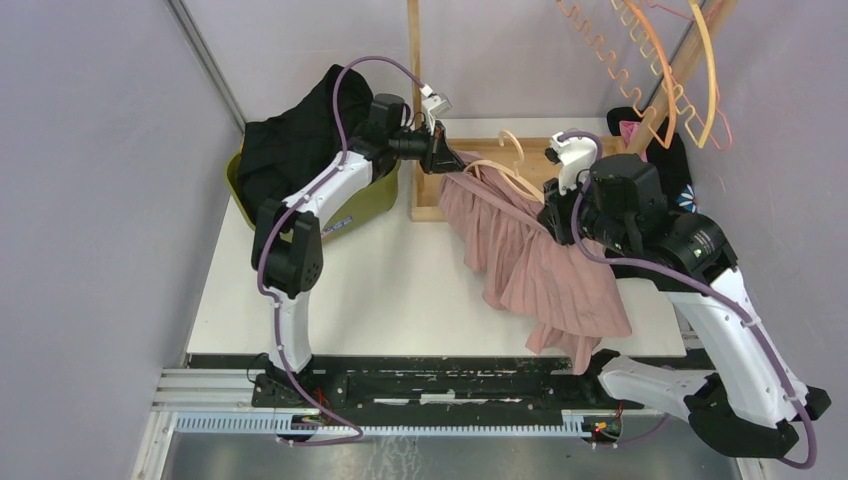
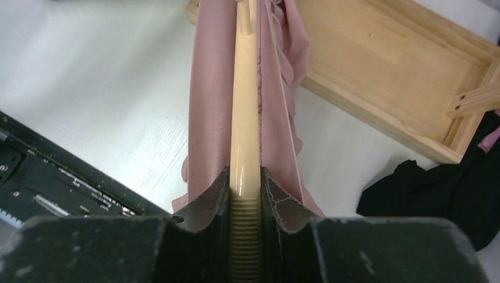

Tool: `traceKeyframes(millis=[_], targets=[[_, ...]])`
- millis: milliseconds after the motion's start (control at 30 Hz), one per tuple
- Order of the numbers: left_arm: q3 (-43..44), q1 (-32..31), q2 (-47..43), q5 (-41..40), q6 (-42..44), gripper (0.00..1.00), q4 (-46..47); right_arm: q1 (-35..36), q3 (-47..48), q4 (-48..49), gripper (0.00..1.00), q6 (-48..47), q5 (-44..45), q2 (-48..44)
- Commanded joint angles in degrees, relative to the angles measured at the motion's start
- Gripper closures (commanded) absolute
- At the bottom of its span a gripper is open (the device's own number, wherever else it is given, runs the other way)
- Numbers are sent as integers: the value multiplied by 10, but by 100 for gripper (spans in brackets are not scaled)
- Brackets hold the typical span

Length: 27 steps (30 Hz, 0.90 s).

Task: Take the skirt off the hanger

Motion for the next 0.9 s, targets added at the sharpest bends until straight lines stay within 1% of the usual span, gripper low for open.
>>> traceKeyframes(millis=[0,100,233,433,533,700,867], targets=[[-16,69,35,-183,-8,97,-20,2,49,114,99,-41,46,-26],[-12,45,11,-175,-19,97,-25,2,22,149,99,-59,54,-15],[-1,8,-18,-168,-43,97,-34,2,9,178,99,-72,59,20],[33,-42,-26,-167,-66,97,-46,1,3,246,99,-79,24,88],[43,-60,-23,-166,-72,97,-43,2,-1,299,99,-90,7,131],[49,-69,-22,-175,-70,97,-46,0,-5,373,99,-84,-12,210],[50,-75,-23,-184,-64,97,-50,-1,13,414,99,-70,-10,280]])
